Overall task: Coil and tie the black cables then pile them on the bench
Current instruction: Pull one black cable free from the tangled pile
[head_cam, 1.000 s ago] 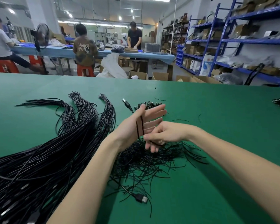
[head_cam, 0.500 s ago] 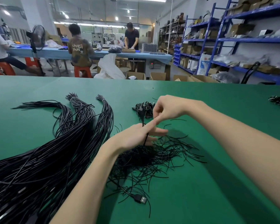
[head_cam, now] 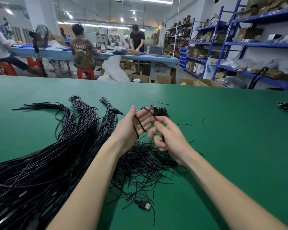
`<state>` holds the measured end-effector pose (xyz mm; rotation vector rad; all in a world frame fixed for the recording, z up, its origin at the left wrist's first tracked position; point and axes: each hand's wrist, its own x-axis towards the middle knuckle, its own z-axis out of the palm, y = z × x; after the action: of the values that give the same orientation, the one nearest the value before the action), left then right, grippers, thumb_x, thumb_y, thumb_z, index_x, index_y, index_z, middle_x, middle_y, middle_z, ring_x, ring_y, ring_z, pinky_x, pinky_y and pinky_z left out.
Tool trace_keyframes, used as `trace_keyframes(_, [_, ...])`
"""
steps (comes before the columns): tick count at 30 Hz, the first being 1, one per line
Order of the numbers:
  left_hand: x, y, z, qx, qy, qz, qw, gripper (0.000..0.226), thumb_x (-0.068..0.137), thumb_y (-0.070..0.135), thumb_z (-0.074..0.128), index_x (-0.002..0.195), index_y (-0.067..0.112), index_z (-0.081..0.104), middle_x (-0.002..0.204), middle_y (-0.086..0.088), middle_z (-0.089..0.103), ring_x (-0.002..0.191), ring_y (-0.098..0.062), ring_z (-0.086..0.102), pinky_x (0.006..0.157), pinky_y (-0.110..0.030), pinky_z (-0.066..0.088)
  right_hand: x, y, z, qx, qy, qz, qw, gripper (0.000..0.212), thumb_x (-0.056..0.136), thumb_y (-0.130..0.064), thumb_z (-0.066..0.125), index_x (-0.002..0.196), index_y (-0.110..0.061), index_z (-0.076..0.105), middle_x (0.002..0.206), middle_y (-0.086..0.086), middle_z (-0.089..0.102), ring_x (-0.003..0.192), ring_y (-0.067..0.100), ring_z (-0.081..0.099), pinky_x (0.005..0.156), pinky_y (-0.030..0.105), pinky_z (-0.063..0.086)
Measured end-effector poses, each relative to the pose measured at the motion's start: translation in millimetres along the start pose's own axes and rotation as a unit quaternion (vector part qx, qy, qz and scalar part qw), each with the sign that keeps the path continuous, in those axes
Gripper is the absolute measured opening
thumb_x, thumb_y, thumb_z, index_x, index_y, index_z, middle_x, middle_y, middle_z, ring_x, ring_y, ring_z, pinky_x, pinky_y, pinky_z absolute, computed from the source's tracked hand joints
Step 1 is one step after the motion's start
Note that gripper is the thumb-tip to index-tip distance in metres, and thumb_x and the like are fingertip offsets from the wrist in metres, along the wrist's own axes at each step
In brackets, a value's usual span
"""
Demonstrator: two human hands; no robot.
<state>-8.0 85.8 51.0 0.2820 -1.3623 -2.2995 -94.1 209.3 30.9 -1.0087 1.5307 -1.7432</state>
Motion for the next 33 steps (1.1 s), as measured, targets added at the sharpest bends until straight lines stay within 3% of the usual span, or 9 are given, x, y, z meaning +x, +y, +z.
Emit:
trace_keyframes(4, [-1.8,6.9,-3.0,-0.049,-0.024,0.015,0.998,0.059,0.110,0.041,0.019,0.136,0.002,0.054,0.132,-0.015,0.066,0.125,-0.023,0.062,0.105,-0.034,0.050,-8.9,16.9,-1.8,0.050,-0.114,0.090,0.988,0.026,0.107,-0.036,0.045,0.098,-0.023,0.066,0.065,-0.002,0.054,0.043,0.006,0.029,0.038,0.017,0.023])
trace_keyframes(11, [-12.4,17.6,-12.0,0.077,-0.134,-0.054,0.986,0.063,0.108,0.043,0.018,0.130,0.001,0.060,0.129,-0.018,0.067,0.119,-0.033,0.065,0.098,-0.040,0.056,4.4,0.2,-31.0,-0.251,-0.127,0.178,0.943,0.036,0.095,-0.052,0.065,0.072,-0.025,0.063,0.057,-0.012,0.045,0.048,0.008,0.033,0.044,0.019,0.025])
trace_keyframes(15, [-13.8,15.9,-11.2,0.219,-0.161,-0.117,0.955,0.060,0.108,0.045,0.024,0.131,0.004,0.061,0.123,-0.014,0.071,0.115,-0.028,0.068,0.095,-0.037,0.057,23.0,-34.7,-46.7,-0.387,-0.146,0.207,0.886,0.038,0.096,-0.028,0.069,0.058,-0.029,0.072,0.059,-0.005,0.044,0.053,0.012,0.031,0.051,0.027,0.025])
trace_keyframes(19, [-14.4,12.9,-9.7,0.298,-0.171,-0.133,0.930,0.056,0.109,0.044,0.025,0.135,0.010,0.062,0.122,-0.011,0.072,0.118,-0.021,0.067,0.104,-0.038,0.050,39.8,-59.2,-48.7,-0.400,-0.142,0.234,0.875,0.040,0.098,-0.020,0.064,0.059,-0.021,0.072,0.057,-0.009,0.045,0.051,0.009,0.030,0.048,0.023,0.023])
trace_keyframes(22, [-13.7,9.4,-1.7,0.389,-0.186,-0.135,0.892,0.059,0.108,0.050,0.027,0.138,0.013,0.060,0.125,-0.003,0.071,0.117,-0.012,0.066,0.111,-0.033,0.045,45.3,-59.4,-40.5,-0.424,-0.130,0.225,0.867,0.024,0.094,-0.019,0.066,0.071,-0.013,0.065,0.064,-0.003,0.046,0.053,0.011,0.030,0.047,0.023,0.024])
trace_keyframes(25, [-12.8,5.2,2.6,0.456,-0.185,-0.143,0.859,0.062,0.106,0.057,0.027,0.137,0.016,0.061,0.125,0.005,0.071,0.118,-0.008,0.065,0.116,-0.034,0.039,46.4,-59.7,-33.4,-0.426,-0.109,0.214,0.872,0.018,0.091,-0.024,0.071,0.087,-0.006,0.074,0.078,0.005,0.049,0.059,0.014,0.032,0.049,0.024,0.024])
trace_keyframes(27, [-11.3,3.0,0.7,0.485,-0.153,-0.137,0.850,0.061,0.106,0.057,0.026,0.137,0.017,0.060,0.121,0.010,0.072,0.117,-0.010,0.065,0.116,-0.036,0.038,44.6,-63.7,-30.8,-0.420,-0.098,0.193,0.881,0.019,0.091,-0.023,0.071,0.080,-0.009,0.077,0.078,0.005,0.052,0.060,0.015,0.034,0.049,0.025,0.026])
trace_keyframes(30, [-6.4,-1.3,-5.7,0.453,-0.089,-0.101,0.881,0.059,0.107,0.053,0.025,0.138,0.015,0.059,0.114,0.015,0.073,0.103,0.001,0.069,0.098,-0.021,0.049,40.3,-67.6,-30.4,-0.421,-0.057,0.133,0.895,0.023,0.092,-0.018,0.066,0.071,-0.015,0.076,0.072,0.003,0.061,0.060,0.017,0.041,0.045,0.022,0.032])
trace_keyframes(33, [-0.4,-4.8,-8.3,0.349,-0.041,-0.066,0.934,0.056,0.109,0.045,0.021,0.128,0.016,0.064,0.117,0.004,0.074,0.104,0.000,0.069,0.095,-0.026,0.050,30.2,-57.8,-25.2,-0.319,0.005,0.083,0.944,0.016,0.096,-0.009,0.062,0.088,-0.012,0.076,0.073,0.001,0.072,0.053,0.009,0.054,0.047,0.019,0.047])
